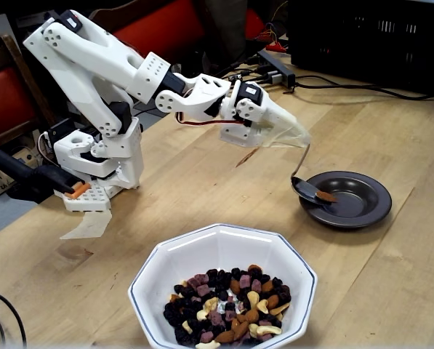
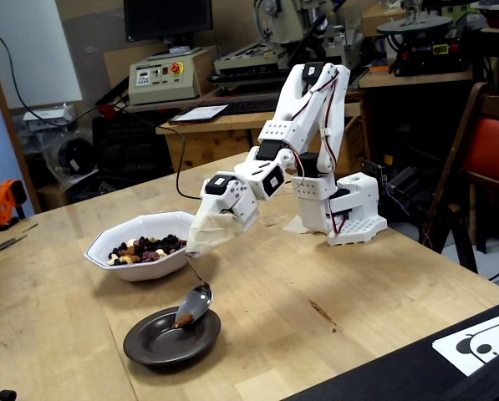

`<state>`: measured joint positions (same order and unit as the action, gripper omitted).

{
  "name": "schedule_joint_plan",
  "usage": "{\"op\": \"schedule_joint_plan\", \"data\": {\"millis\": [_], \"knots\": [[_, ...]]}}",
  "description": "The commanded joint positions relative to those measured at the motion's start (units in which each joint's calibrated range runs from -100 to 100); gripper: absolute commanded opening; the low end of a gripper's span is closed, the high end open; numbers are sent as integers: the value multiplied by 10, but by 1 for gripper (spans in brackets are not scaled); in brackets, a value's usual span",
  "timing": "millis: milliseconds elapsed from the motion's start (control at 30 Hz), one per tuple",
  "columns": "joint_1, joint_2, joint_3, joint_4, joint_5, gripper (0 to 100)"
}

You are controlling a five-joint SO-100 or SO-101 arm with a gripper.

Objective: Use spoon to transfer food from the white bowl to brown plate

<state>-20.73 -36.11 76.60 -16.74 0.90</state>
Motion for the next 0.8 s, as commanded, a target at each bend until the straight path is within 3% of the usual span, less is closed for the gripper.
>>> {"op": "schedule_joint_plan", "data": {"millis": [0,767], "knots": [[1,4,-35,-1,1,2],[0,9,-147,-2,0,2]]}}
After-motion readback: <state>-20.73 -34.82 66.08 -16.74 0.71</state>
